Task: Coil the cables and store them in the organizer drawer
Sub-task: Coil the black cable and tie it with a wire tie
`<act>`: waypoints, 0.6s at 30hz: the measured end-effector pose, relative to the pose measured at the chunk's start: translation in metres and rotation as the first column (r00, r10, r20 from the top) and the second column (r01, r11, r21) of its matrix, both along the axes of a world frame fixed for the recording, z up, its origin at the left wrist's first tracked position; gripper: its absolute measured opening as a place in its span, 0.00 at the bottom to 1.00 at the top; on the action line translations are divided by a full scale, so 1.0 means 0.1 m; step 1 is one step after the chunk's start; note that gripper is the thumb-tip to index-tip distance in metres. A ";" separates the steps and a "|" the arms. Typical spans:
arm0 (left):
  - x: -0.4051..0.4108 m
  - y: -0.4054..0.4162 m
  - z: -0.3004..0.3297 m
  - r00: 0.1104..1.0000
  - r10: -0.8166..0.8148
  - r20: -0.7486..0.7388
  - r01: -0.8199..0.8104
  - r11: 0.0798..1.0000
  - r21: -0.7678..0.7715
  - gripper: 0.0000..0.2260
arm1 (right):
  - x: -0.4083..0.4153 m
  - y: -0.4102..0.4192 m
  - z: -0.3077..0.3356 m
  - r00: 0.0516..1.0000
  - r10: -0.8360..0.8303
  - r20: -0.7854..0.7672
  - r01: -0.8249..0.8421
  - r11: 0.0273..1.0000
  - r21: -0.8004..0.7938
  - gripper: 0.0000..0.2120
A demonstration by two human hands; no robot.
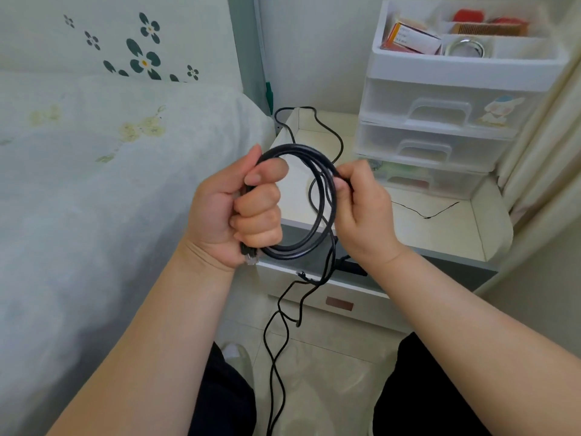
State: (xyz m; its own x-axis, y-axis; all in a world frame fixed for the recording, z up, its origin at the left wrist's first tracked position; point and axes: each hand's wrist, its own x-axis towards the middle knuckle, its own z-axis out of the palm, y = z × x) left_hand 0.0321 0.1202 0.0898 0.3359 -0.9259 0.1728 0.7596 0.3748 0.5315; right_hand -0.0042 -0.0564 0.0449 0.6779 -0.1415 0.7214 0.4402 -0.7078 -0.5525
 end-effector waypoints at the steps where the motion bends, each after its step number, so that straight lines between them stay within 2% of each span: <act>1: 0.01 -0.02 -0.01 1.000 0.010 -0.018 -0.010 1.000 -0.004 0.11 | -0.02 0.02 0.00 0.997 0.060 -0.044 -0.055 0.993 0.102 0.14; 2: 0.02 -0.05 -0.02 0.999 0.025 -0.035 -0.026 1.000 -0.015 0.11 | -0.04 0.03 0.02 0.982 0.156 -0.106 -0.126 0.960 0.249 0.15; 3: 0.02 -0.10 -0.04 0.998 0.049 -0.049 -0.051 0.998 -0.028 0.12 | -0.05 0.04 0.04 0.945 0.278 -0.173 -0.183 0.886 0.427 0.16; 5: -0.01 -0.20 -0.07 0.988 0.147 -0.056 -0.148 0.989 -0.018 0.13 | -0.04 0.06 0.06 0.826 0.508 -0.245 -0.188 0.657 0.730 0.20; 7: -0.06 -0.28 -0.07 0.955 0.296 -0.016 -0.295 0.955 0.031 0.15 | 0.00 0.08 0.03 0.758 0.605 -0.245 -0.138 0.515 0.846 0.21; 9: -0.08 -0.33 -0.04 0.908 0.418 -0.015 -0.417 0.908 0.029 0.15 | 0.02 0.13 -0.09 0.732 0.631 -0.257 -0.099 0.471 0.877 0.19; 10: -0.08 -0.34 -0.02 0.879 0.477 -0.032 -0.476 0.879 0.022 0.16 | 0.02 0.17 -0.19 0.733 0.613 -0.295 -0.086 0.514 0.854 0.19; 12: -0.02 -0.31 0.01 0.805 0.589 -0.070 -0.588 0.808 0.025 0.17 | -0.05 0.27 -0.39 0.711 0.526 -0.466 -0.092 0.727 0.680 0.21; 14: 0.04 -0.28 0.01 0.747 0.659 -0.091 -0.659 0.751 0.028 0.17 | -0.17 0.40 -0.61 0.588 0.440 -0.679 -0.144 0.883 0.447 0.21; 16: 0.09 -0.27 -0.01 0.712 0.698 -0.071 -0.698 0.715 0.035 0.17 | -0.28 0.50 -0.76 0.438 0.381 -0.814 -0.141 0.924 0.357 0.16; 18: 0.13 -0.28 -0.03 0.679 0.734 -0.009 -0.733 0.678 0.059 0.17 | -0.34 0.55 -0.82 0.420 0.402 -0.813 -0.026 0.901 0.432 0.12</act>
